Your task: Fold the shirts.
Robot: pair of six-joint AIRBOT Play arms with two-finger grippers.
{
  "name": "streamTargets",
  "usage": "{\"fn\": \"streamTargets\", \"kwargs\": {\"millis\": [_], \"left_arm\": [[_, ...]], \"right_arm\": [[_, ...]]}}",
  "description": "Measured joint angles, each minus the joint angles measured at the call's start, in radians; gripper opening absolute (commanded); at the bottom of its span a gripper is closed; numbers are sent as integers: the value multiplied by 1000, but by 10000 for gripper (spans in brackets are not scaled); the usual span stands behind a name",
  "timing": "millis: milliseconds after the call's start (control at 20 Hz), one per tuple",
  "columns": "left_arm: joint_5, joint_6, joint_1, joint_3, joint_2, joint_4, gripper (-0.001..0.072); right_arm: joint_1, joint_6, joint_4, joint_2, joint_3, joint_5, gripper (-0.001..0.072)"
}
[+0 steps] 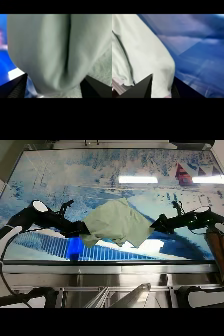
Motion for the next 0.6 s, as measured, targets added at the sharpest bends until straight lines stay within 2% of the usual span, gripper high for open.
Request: {"fn": "streamTargets", "kwargs": {"millis": [50, 100, 300, 500, 600], "left_arm": [[7, 5, -4, 10, -16, -5, 132], [10, 10, -10, 25, -31, -10, -1], [-26, 18, -24, 114, -48, -18, 13], [-153, 22, 0, 282, 27, -76, 12], [-194, 22, 35, 410, 93, -166, 10]], "right_arm": [[15, -11, 13, -10, 3, -3, 203], [28, -31, 23, -17, 5, -12, 28], [58, -135, 105, -28, 35, 13, 22], [46, -171, 266, 54, 177, 231, 22], [26, -159, 420, 139, 307, 312, 22]]}}
